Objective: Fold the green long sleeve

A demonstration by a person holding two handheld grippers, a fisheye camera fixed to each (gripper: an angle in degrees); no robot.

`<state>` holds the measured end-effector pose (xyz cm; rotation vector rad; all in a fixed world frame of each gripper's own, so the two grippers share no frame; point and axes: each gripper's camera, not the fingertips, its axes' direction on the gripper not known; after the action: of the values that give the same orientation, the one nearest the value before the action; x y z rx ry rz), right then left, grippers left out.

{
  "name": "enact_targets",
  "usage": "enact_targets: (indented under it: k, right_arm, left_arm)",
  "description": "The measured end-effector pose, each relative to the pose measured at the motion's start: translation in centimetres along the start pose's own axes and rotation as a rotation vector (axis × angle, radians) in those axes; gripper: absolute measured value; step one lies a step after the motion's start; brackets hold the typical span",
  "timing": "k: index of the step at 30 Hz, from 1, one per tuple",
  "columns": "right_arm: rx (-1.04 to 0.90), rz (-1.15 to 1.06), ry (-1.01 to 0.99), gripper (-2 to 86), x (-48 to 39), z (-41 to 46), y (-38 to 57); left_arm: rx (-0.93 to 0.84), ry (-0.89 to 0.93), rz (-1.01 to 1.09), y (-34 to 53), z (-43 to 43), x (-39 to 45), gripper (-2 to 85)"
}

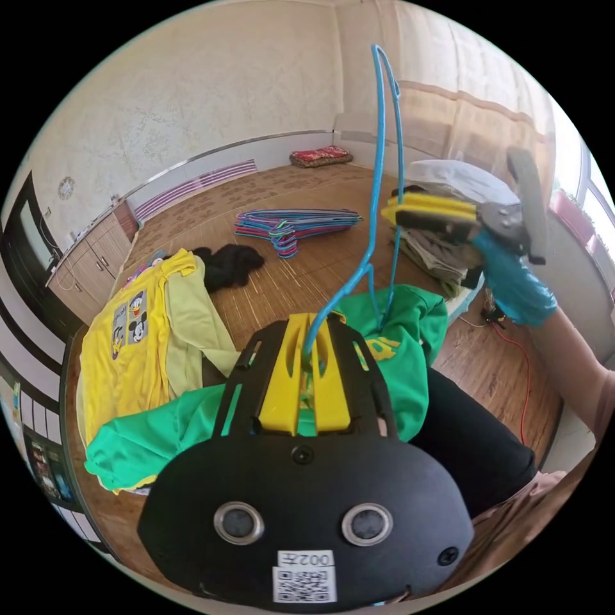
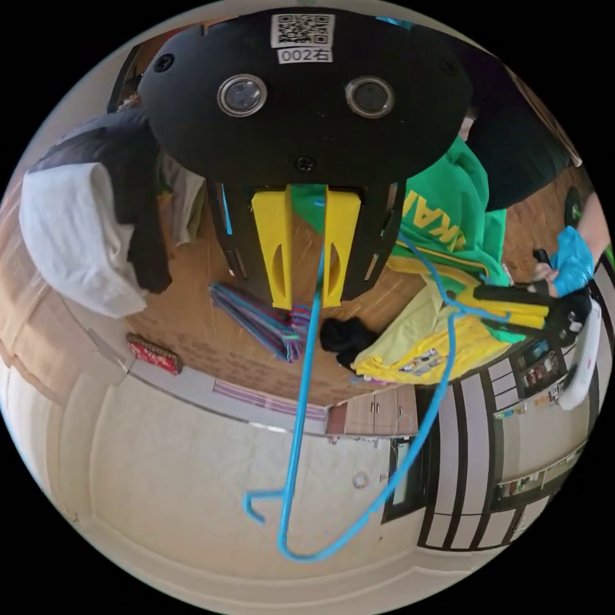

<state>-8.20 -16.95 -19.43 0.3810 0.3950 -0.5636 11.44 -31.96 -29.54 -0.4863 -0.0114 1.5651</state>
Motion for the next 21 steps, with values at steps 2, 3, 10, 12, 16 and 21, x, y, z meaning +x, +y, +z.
enact_targets:
  k: [2, 3, 10, 12, 16, 21]
  right_arm:
    - [-0.069, 0.012, -0.023, 6.8, -0.5, 3.7, 1.8]
    - [-0.087, 0.012, -0.022, 6.5, -0.7, 4.6, 2.2]
    - [-0.103, 0.05, -0.033, 1.0, -2.1, 10.2, 5.4]
    - [-0.106, 0.064, -0.022, 0.0, -2.1, 10.7, 4.9]
    - [-0.112, 0.062, -0.017, -0.7, -0.8, 10.6, 1.4]
    - [-0.241, -0.053, -0.042, -0.8, 1.3, 12.5, -4.9]
  left_arm:
    - [-0.001, -0.021, -0.002, -0.7, 0.4, -0.2, -0.9]
    - [-0.003, -0.03, -0.007, -1.2, 0.8, -0.4, -0.9]
    - [-0.025, -0.01, -0.065, -4.0, 3.2, -2.6, -1.0]
    - [-0.032, 0.01, -0.079, -5.4, 4.1, -3.5, -1.0]
    - [-0.005, 0.022, -0.075, -8.1, 4.8, -4.5, -1.1]
    - [0.015, -0.006, -0.048, -13.4, 6.9, -5.8, -1.0]
